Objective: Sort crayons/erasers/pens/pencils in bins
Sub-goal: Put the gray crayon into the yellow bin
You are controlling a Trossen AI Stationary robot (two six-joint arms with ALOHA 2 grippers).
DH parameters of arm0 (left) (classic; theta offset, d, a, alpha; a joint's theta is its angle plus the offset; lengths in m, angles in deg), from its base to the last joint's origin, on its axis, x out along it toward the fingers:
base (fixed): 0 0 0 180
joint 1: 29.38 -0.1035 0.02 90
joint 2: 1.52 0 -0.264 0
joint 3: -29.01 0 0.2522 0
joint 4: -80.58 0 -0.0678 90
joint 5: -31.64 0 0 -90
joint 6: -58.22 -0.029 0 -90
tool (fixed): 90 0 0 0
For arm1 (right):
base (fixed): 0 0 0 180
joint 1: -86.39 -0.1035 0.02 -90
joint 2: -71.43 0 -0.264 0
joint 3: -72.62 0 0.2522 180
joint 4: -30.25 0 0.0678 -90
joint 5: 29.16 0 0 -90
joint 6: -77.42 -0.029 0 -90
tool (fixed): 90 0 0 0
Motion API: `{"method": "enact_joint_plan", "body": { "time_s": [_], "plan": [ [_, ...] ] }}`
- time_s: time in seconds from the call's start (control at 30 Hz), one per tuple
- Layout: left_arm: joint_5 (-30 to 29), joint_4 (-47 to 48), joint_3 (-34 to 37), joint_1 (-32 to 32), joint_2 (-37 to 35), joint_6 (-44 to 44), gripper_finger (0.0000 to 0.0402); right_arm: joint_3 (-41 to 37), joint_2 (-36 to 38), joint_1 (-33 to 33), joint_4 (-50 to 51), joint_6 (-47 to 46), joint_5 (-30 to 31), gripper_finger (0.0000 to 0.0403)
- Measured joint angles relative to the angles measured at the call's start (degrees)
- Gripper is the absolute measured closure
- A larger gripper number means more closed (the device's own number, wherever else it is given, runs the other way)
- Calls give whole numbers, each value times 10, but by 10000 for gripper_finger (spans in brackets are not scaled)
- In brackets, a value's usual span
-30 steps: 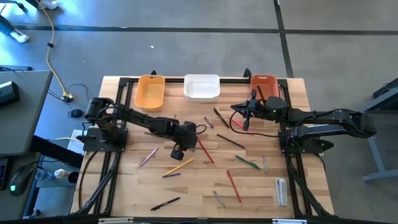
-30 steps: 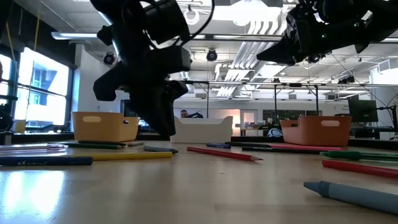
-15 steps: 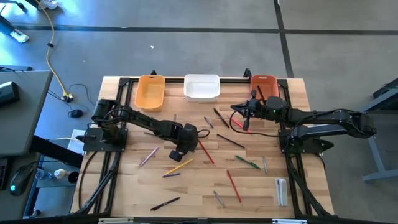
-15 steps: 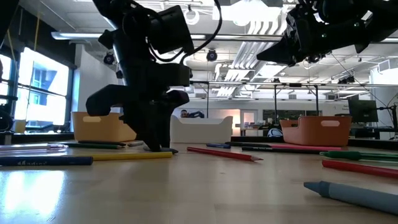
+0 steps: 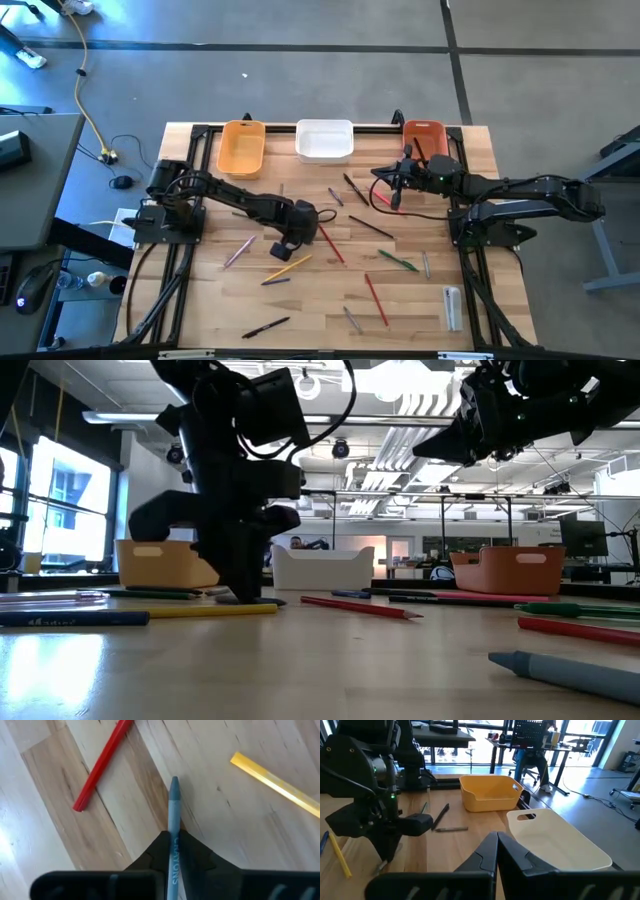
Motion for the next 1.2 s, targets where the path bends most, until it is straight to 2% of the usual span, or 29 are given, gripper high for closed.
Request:
{"method": "enact_joint_plan", "body": {
  "time_s": [0.13,0.3,0.73,0.87,0.97,1.07,1.2],
  "plan": [
    [-10,10,0,0,-2,28,387,0,0,0,0,-1,0,403],
    [-68,62,4,-1,-27,49,385,0,0,0,-3,-1,0,403],
    [-212,159,3,-35,-170,109,385,0,0,0,-8,-2,0,403],
    [-266,182,2,-78,-226,135,385,0,0,0,-7,-1,0,403],
    [-283,203,3,-126,-261,161,385,0,0,0,-6,-1,0,403],
    [-285,213,3,-191,-283,193,385,0,0,0,-5,1,0,403],
    [-284,205,3,-294,-279,199,385,0,0,0,-5,1,0,403]
  ]
}}
